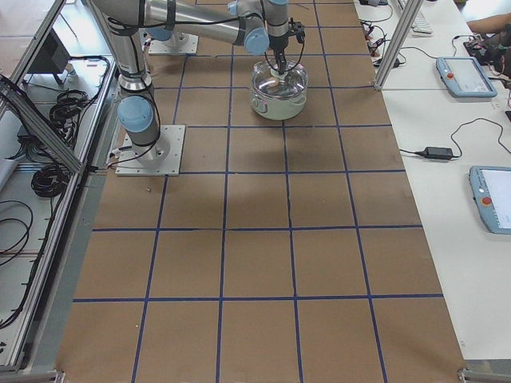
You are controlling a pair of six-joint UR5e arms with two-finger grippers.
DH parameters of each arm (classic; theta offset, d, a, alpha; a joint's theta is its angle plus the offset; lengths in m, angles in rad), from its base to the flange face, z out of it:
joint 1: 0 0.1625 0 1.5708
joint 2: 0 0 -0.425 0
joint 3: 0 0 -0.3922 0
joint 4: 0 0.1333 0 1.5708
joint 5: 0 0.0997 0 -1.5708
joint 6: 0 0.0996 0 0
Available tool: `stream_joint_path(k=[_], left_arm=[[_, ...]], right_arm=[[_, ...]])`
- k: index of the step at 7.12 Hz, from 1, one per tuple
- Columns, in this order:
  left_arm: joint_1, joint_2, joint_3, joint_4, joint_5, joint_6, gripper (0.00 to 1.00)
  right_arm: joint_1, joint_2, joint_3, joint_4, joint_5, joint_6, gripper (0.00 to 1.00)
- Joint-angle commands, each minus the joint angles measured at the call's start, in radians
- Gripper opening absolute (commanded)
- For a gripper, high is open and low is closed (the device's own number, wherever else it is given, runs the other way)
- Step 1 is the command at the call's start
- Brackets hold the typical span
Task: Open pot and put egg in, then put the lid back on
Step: 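Lower the lid onto the pot and hold it with the right gripper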
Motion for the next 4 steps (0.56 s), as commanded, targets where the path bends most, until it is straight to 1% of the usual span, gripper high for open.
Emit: stream_joint_path(k=[1,4], left_arm=[[0.0,0.0,0.0,0.0,0.0,0.0,1.0],[0.0,0.002,0.001,0.0,0.0,0.0,1.0]], right_arm=[[0.002,0.002,0.0,0.001,0.0,0.002,0.28],[0.004,0.002,0.0,-0.001,0.0,0.007,0.28]])
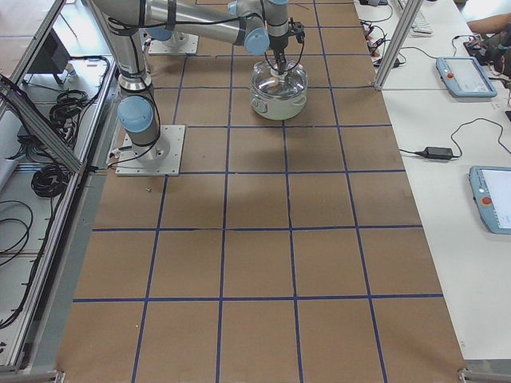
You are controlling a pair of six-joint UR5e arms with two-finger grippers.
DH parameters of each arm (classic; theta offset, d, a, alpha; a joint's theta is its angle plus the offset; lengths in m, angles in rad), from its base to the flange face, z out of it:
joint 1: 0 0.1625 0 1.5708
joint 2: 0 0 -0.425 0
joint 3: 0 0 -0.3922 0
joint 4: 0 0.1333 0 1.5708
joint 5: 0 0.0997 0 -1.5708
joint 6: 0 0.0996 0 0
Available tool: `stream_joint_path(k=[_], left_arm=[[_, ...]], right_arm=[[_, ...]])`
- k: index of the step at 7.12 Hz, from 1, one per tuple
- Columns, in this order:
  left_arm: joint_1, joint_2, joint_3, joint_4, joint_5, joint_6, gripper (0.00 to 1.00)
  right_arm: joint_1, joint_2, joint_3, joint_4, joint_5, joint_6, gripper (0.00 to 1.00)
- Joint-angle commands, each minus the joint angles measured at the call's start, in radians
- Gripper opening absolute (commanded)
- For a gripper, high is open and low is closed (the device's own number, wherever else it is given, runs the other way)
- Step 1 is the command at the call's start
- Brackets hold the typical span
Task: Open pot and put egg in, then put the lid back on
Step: 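Lower the lid onto the pot and hold it with the right gripper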
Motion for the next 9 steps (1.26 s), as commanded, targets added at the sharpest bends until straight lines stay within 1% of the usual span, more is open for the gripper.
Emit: stream_joint_path(k=[1,5,6,7,8,9], left_arm=[[0.0,0.0,0.001,0.0,0.0,0.0,1.0],[0.0,0.001,-0.001,0.0,0.003,0.0,1.0],[0.0,0.001,-0.001,0.0,0.002,0.0,1.0],[0.0,0.001,-0.001,0.0,0.0,0.0,1.0],[0.0,0.001,-0.001,0.0,0.0,0.0,1.0],[-0.002,0.001,-0.001,0.0,-0.001,0.0,1.0]], right_arm=[[0.002,0.0,0.0,0.0,0.0,0.003,0.28],[0.002,0.0,-0.002,0.001,0.0,0.005,0.29],[0.002,0.002,0.0,0.0,-0.002,0.005,0.38],[0.002,0.0,-0.002,-0.005,-0.003,0.005,0.64],[0.0,0.0,-0.002,-0.005,-0.002,0.007,0.8],[0.002,0.0,-0.002,-0.003,-0.003,0.008,0.82]])
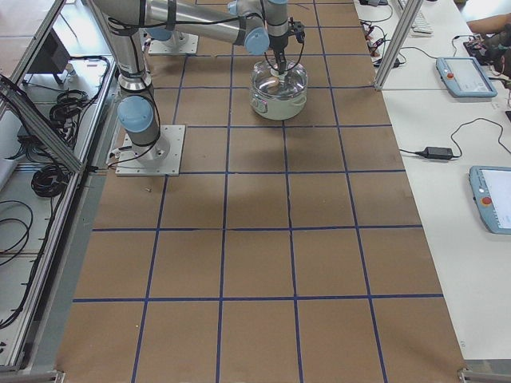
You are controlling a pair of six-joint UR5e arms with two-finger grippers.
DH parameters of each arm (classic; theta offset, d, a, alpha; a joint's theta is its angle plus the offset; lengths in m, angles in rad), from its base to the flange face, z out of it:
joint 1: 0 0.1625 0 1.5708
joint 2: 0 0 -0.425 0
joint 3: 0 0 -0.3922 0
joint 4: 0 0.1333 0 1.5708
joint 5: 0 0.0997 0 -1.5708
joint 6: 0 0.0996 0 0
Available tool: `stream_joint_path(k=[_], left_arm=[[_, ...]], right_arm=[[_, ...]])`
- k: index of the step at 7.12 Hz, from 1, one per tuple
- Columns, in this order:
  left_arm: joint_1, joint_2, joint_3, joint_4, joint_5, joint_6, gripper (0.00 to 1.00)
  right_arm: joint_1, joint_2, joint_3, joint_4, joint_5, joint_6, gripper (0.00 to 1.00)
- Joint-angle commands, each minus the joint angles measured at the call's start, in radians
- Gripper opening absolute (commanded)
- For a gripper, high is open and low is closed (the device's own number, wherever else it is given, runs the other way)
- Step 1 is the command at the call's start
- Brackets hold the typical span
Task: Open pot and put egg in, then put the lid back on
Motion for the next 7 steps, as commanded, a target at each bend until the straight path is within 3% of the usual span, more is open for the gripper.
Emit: stream_joint_path(k=[1,3,4,5,6,7], left_arm=[[-0.001,0.0,-0.002,-0.002,0.0,0.0,1.0],[-0.001,0.0,-0.002,0.0,0.0,0.0,1.0],[-0.001,0.0,-0.002,-0.002,0.0,0.0,1.0],[-0.001,0.0,-0.002,-0.002,0.002,0.0,1.0],[0.0,0.0,-0.002,-0.002,0.002,0.0,1.0],[0.0,0.0,0.0,-0.002,0.002,0.0,1.0]], right_arm=[[0.0,-0.002,-0.002,0.0,0.001,0.005,0.82],[-0.009,0.003,-0.014,-0.001,-0.001,-0.015,0.83],[-0.041,-0.009,-0.04,0.008,-0.005,-0.049,0.95],[-0.102,-0.034,-0.074,0.081,-0.006,-0.055,1.0],[-0.143,-0.118,-0.095,0.232,-0.001,-0.072,1.0],[-0.185,-0.182,-0.101,0.313,-0.007,-0.124,1.0]])
